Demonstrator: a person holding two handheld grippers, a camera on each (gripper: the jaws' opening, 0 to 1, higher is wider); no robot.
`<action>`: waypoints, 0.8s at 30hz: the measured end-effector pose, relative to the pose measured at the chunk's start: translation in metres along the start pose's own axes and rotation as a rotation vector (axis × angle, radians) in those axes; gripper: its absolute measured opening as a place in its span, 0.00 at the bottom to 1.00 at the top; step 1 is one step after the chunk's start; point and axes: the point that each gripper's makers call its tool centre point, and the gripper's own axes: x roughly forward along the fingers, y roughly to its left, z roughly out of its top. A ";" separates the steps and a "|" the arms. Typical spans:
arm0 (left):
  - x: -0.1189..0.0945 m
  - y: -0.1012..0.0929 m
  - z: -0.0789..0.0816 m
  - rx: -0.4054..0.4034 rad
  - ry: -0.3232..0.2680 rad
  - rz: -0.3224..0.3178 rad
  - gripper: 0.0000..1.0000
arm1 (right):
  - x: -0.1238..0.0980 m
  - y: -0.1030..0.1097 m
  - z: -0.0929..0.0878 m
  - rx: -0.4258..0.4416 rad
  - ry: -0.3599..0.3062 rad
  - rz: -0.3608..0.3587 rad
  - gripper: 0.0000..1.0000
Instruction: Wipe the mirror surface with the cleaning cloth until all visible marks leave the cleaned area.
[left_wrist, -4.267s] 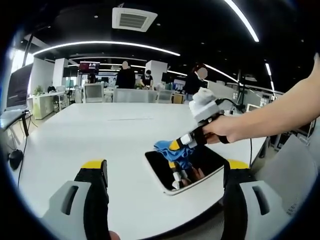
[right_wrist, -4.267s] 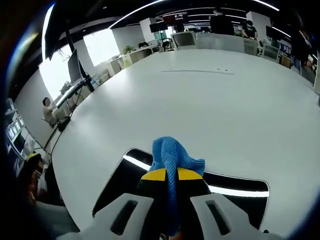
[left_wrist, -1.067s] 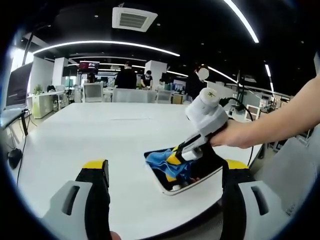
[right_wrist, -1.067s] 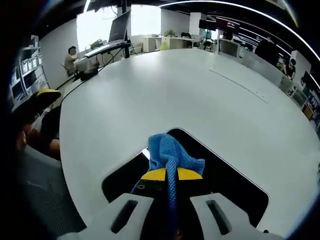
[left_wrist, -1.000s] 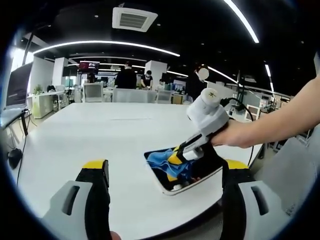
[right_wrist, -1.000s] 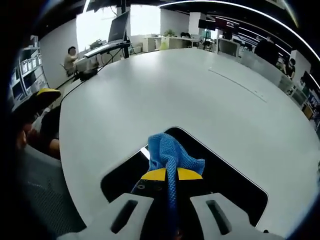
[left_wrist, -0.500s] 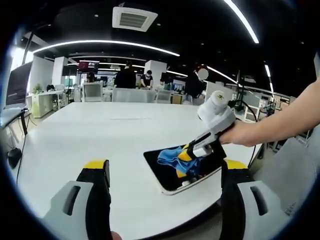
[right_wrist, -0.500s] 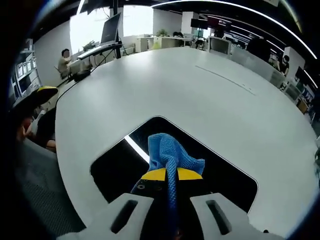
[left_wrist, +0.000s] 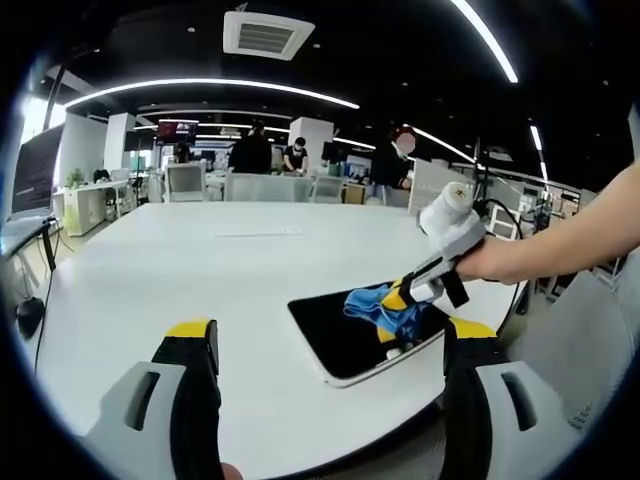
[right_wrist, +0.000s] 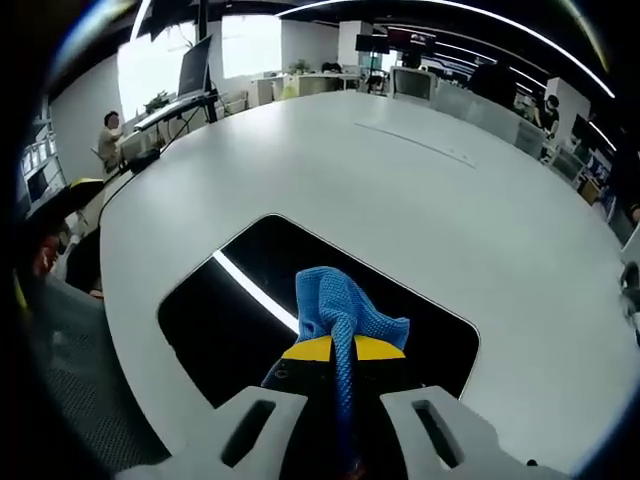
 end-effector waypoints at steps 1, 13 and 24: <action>0.000 0.000 0.000 0.000 0.000 -0.001 0.91 | -0.002 -0.003 -0.002 0.004 0.001 -0.005 0.00; 0.000 -0.001 0.000 -0.003 -0.001 -0.004 0.91 | -0.015 -0.031 -0.020 0.079 0.006 -0.048 0.00; 0.000 -0.001 0.000 -0.003 -0.002 -0.007 0.91 | -0.028 -0.054 -0.037 0.129 0.018 -0.081 0.00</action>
